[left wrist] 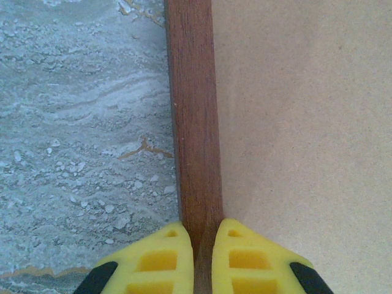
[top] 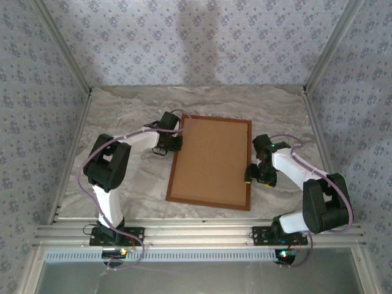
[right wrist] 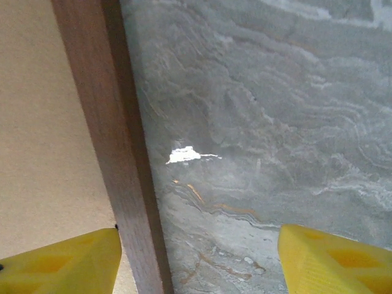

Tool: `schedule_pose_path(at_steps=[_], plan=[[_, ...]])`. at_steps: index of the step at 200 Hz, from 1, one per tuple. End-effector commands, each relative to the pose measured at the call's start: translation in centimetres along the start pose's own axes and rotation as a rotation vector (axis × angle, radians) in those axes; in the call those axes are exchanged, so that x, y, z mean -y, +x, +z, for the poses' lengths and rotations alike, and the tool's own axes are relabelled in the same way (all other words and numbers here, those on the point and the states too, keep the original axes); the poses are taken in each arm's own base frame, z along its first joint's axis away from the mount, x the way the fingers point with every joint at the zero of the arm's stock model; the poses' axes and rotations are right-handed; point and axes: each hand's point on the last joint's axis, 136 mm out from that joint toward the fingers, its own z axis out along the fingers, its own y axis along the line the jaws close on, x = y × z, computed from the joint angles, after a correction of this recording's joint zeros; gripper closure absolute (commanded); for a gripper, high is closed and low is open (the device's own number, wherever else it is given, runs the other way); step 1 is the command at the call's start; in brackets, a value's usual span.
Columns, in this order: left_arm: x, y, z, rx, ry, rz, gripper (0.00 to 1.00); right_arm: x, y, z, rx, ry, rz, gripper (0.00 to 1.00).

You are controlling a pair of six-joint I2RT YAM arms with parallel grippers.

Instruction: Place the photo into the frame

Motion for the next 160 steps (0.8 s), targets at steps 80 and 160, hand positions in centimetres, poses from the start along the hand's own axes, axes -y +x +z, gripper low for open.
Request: schedule_pose_path(at_steps=[80, 160], plan=[[-3.4, 5.3, 1.2, -0.186, -0.134, -0.004, 0.95, -0.8, 0.4, 1.1, -0.012, -0.046, 0.035, 0.31], [-3.4, 5.5, 1.3, -0.189, -0.135, -0.004, 0.95, -1.1, 1.3, 1.4, -0.048, -0.038, 0.034, 0.31]])
